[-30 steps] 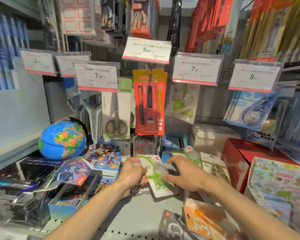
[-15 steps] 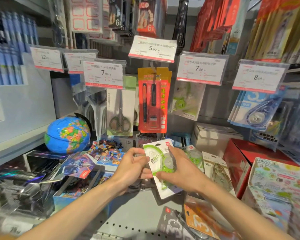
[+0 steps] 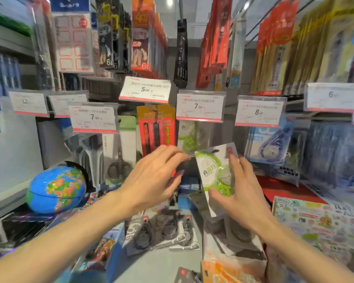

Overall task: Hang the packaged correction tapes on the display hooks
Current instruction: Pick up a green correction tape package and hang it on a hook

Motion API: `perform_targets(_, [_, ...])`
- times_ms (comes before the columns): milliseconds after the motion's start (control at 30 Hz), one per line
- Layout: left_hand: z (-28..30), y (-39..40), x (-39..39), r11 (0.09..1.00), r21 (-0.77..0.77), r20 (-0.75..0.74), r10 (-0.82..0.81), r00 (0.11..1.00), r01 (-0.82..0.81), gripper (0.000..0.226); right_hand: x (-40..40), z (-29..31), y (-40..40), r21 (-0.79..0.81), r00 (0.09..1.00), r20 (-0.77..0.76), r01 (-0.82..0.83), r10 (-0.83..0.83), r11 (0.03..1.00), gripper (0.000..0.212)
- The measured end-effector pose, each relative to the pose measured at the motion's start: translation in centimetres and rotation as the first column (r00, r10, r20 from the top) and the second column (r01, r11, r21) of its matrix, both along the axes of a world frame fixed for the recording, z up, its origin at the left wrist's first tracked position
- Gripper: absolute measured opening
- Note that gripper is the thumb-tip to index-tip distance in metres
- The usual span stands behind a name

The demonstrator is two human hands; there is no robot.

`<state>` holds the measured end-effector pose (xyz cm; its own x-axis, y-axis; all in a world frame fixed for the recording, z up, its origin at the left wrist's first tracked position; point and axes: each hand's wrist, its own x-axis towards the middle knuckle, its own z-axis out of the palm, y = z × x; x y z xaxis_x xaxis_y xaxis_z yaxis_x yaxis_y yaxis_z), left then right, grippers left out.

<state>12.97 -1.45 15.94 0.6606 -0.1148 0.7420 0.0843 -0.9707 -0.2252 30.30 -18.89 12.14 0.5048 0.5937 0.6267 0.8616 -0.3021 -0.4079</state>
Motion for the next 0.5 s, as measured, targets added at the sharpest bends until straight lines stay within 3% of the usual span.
perform_targets(100, [4.1, -0.8, 0.3, 0.961, 0.273, 0.122, 0.006, 0.993, -0.039, 0.032, 0.4, 1.0, -0.2, 0.038, 0.998, 0.014, 0.055, -0.055, 0.998, 0.098])
perform_targets(267, [7.9, -1.1, 0.3, 0.808, 0.557, 0.306, 0.015, 0.952, -0.192, 0.024, 0.1, 2.3, -0.2, 0.076, 0.997, 0.049, 0.062, -0.066, 0.995, 0.093])
perform_targets(367, [9.2, -1.2, 0.0, 0.760, 0.601, 0.353, 0.026, 0.935, -0.248, 0.023, -0.2, 2.4, -0.1, 0.081, 0.996, 0.068, 0.058, -0.064, 0.995, 0.092])
perform_targets(500, [10.7, -0.8, -0.3, 0.762, 0.547, 0.307, 0.205, 0.929, -0.348, 0.041, -0.7, 2.6, 0.2, 0.096, 0.994, 0.089, 0.052, -0.061, 0.994, 0.091])
